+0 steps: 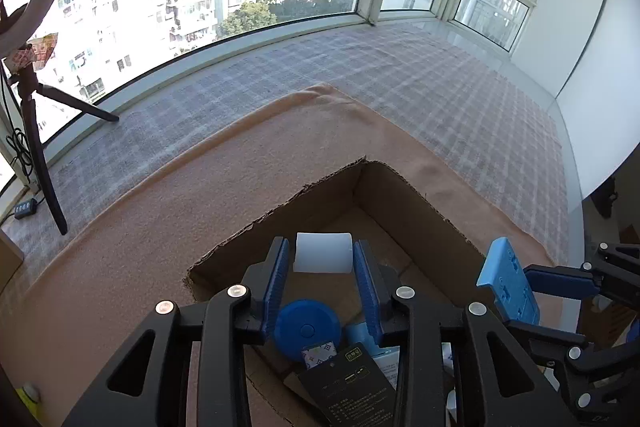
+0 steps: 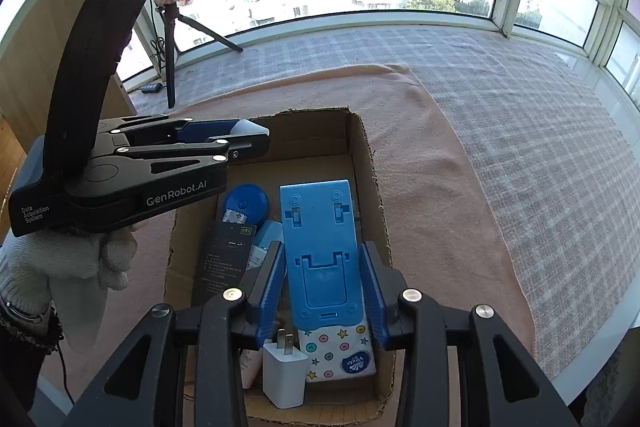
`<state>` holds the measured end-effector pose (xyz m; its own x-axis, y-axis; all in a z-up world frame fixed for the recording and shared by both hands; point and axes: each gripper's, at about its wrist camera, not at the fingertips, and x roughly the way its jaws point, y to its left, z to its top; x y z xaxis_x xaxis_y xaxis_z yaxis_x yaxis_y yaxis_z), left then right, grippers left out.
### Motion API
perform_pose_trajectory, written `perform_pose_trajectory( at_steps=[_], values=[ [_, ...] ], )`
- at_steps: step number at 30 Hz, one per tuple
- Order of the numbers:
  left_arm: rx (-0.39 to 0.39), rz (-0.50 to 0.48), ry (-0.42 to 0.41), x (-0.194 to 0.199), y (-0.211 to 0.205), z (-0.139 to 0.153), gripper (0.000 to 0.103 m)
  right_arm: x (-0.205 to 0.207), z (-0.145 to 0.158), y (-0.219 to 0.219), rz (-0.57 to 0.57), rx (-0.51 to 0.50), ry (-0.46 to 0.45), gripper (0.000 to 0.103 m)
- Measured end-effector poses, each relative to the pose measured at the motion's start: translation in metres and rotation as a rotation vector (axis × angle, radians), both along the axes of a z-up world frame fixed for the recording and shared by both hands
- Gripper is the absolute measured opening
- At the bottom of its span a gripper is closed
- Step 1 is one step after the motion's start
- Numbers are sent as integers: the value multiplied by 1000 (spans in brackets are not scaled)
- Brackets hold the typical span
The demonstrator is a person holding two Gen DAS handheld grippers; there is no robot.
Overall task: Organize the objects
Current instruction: 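Carry the eraser and phone stand over the box, then open both grippers to drop the eraser and phone stand into the box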
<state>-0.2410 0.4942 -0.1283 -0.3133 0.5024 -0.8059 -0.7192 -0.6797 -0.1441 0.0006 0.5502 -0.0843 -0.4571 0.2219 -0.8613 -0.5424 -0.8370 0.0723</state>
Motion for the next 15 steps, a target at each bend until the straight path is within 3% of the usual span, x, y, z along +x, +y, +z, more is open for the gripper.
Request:
perform_pose_trajectory(
  at_steps=[2,5,15],
  values=[
    [12,15,-5,-1,0,0,75,0,2,-2,2,14,2,45],
    [15,25,1,-2,-4,2,75,2,6,-8,13,37,14,57],
    [12,29,41,4,-27,18,75,1,12,-31,34,38,12,58]
  ],
)
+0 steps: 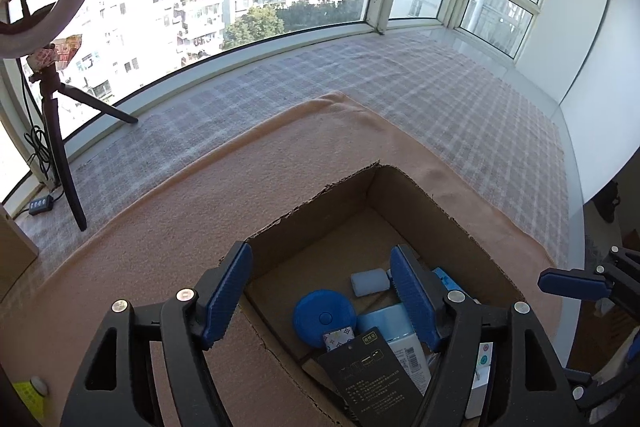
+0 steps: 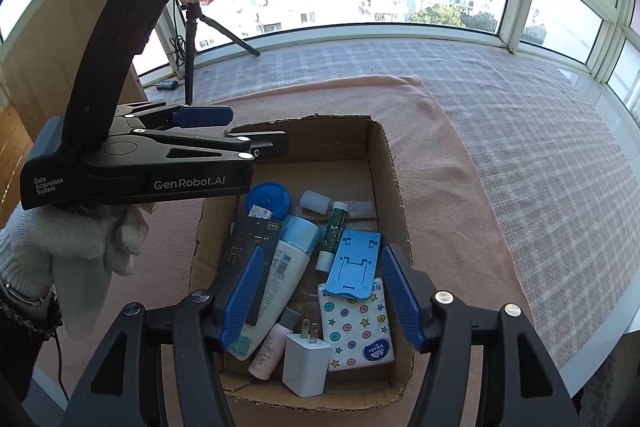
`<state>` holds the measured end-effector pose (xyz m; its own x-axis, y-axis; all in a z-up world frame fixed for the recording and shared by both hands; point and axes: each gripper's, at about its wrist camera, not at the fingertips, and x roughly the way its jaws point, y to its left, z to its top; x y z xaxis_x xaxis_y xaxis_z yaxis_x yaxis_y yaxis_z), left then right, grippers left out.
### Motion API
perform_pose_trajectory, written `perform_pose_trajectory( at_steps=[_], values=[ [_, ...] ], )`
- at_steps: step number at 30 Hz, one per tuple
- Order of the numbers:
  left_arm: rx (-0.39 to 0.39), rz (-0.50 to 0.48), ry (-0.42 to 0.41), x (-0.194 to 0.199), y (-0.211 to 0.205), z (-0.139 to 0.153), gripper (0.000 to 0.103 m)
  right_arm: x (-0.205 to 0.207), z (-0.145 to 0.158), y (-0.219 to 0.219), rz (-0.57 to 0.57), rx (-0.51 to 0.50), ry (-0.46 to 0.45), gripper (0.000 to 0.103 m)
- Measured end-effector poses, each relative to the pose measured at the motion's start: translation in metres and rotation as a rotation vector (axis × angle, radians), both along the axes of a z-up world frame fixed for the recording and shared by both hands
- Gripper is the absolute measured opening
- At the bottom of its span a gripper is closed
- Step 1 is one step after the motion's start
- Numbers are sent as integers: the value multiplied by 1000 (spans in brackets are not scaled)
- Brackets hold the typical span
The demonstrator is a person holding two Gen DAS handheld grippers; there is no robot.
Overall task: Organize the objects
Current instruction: 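Open both grippers to drop the eraser and phone stand into the box, then move the left gripper to the yellow shuttlecock on the mat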
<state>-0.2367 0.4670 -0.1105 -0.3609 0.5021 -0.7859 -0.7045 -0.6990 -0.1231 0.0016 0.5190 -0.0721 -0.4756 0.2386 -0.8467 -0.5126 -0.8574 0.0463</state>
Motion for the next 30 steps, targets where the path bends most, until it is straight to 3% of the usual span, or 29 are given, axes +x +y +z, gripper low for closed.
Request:
perform_pose_trajectory(
  at_steps=[13,30],
  values=[
    [-31,34,26,19,-67,18,75,1,11,-37,12,-33,33,58],
    [-49,193,37,32,-217,33,75,-21,22,-106,57,-62,84,64]
  ],
)
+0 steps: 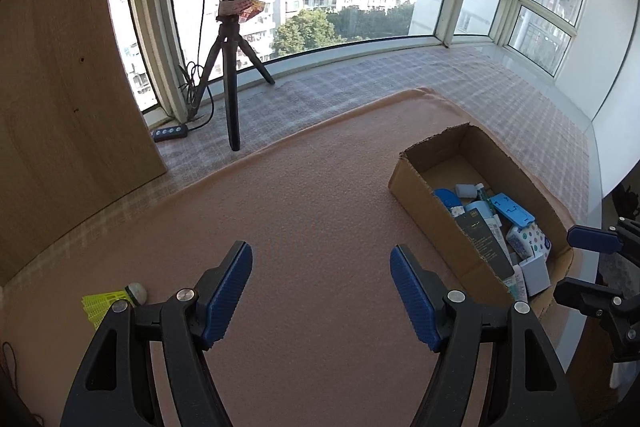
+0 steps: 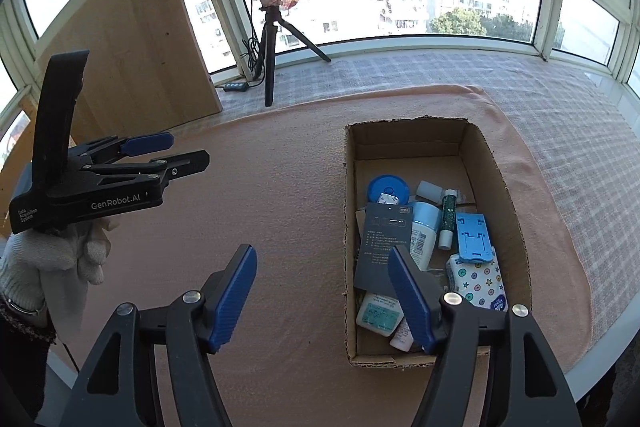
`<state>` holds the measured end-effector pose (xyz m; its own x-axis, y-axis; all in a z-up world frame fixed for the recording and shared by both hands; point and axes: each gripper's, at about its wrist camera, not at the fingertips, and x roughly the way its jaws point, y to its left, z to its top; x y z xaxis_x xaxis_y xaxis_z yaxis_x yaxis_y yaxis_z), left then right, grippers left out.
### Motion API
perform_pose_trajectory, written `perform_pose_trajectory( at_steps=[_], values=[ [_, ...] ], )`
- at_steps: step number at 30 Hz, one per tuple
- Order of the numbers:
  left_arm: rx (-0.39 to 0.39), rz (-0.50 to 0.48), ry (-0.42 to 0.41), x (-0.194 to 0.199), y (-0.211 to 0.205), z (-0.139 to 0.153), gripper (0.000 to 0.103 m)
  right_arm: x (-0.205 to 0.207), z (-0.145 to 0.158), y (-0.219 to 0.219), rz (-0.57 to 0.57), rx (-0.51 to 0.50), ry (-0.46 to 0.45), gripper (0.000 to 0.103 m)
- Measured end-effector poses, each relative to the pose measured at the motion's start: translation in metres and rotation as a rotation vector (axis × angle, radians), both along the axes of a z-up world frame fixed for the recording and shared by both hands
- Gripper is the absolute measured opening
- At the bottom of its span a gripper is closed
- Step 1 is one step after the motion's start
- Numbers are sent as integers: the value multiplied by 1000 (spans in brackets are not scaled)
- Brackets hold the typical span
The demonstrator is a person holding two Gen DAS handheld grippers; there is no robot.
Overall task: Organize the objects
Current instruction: 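Move the left gripper to the yellow shuttlecock on the mat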
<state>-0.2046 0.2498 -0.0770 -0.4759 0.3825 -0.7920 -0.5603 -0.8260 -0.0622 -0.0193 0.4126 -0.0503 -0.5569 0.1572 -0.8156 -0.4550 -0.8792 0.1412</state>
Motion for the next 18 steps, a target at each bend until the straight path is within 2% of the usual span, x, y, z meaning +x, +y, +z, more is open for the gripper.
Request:
perform_pose_trajectory(
  at_steps=[12,18],
  values=[
    [-11,215,-49,-20,-134,-33,75,-12,-10,-42,-9,-25,0,66],
    [8,302,-74,-38,-189,-51,74,-19,-17,-54,-19,-53,-14,66]
  ],
)
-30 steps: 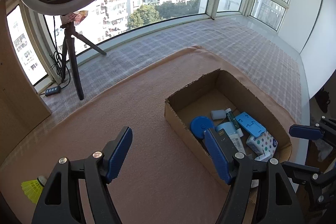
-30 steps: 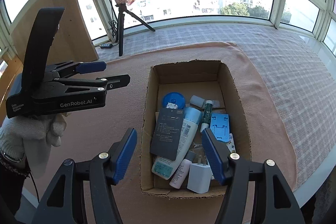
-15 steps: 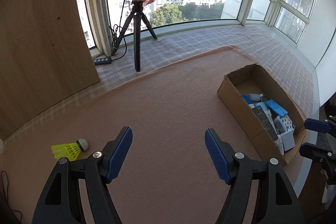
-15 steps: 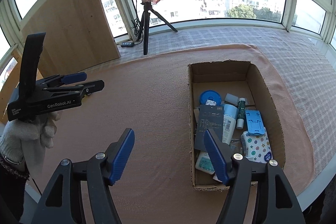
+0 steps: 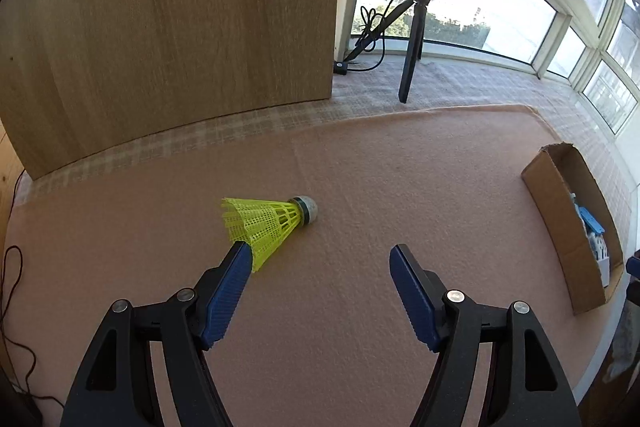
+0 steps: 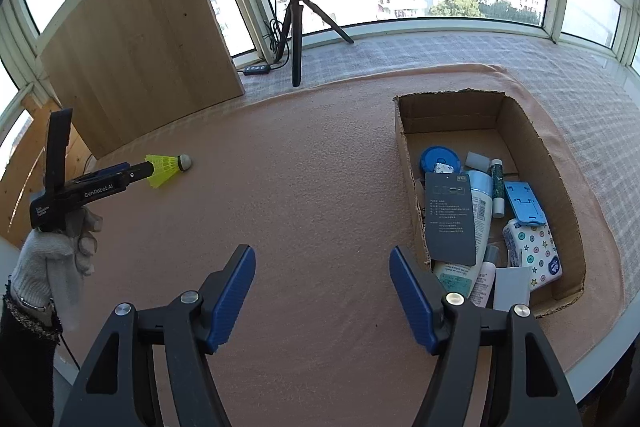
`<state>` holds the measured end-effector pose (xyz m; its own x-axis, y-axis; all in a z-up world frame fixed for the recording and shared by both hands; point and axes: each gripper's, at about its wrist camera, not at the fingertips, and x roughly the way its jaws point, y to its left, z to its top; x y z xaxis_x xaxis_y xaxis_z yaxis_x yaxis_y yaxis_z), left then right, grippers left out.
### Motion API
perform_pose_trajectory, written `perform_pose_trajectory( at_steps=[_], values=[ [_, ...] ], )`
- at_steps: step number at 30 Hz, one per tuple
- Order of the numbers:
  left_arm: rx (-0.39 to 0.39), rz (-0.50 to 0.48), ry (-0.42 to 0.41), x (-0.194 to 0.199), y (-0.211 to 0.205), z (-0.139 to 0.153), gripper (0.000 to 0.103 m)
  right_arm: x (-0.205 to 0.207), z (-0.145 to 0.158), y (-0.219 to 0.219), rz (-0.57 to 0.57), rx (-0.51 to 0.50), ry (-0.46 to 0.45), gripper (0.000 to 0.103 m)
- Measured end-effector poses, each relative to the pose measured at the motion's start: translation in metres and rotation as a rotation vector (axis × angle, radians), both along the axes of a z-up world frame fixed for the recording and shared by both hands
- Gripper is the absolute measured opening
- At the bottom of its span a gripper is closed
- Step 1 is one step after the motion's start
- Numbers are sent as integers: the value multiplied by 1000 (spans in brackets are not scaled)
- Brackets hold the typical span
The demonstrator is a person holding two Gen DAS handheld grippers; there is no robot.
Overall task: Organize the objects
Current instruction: 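Move the left gripper to the yellow shuttlecock on the mat, then grasp the yellow shuttlecock by its cork with the left gripper, then carry the shuttlecock with the left gripper over the box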
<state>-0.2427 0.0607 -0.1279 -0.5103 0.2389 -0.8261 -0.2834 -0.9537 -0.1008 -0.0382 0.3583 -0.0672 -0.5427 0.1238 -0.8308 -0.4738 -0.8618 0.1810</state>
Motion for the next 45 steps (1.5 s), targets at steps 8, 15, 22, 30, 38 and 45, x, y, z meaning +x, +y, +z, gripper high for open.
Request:
perform_pose_trajectory(
  at_steps=[8,15,22,30,38,45],
  values=[
    [9,35,-49,-28,-24,-25,64,-2,1,-9,-8,-7,-10,66],
    [14,26,-86,-46,-22,-44,54,2,-1,-6,-40,-9,-27,66],
    [26,12,-101,-56,-12,-55,34,8,-5,-4,-57,-16,-45,66],
    [23,1,-80,-54,-4,-53,2,14,-6,3,-70,-16,-56,66],
    [55,-28,-46,-40,12,-29,2,26,-5,14,-74,-9,-50,66],
    [86,-151,25,-8,71,13,2,47,-3,34,-110,-6,-35,66]
  ],
)
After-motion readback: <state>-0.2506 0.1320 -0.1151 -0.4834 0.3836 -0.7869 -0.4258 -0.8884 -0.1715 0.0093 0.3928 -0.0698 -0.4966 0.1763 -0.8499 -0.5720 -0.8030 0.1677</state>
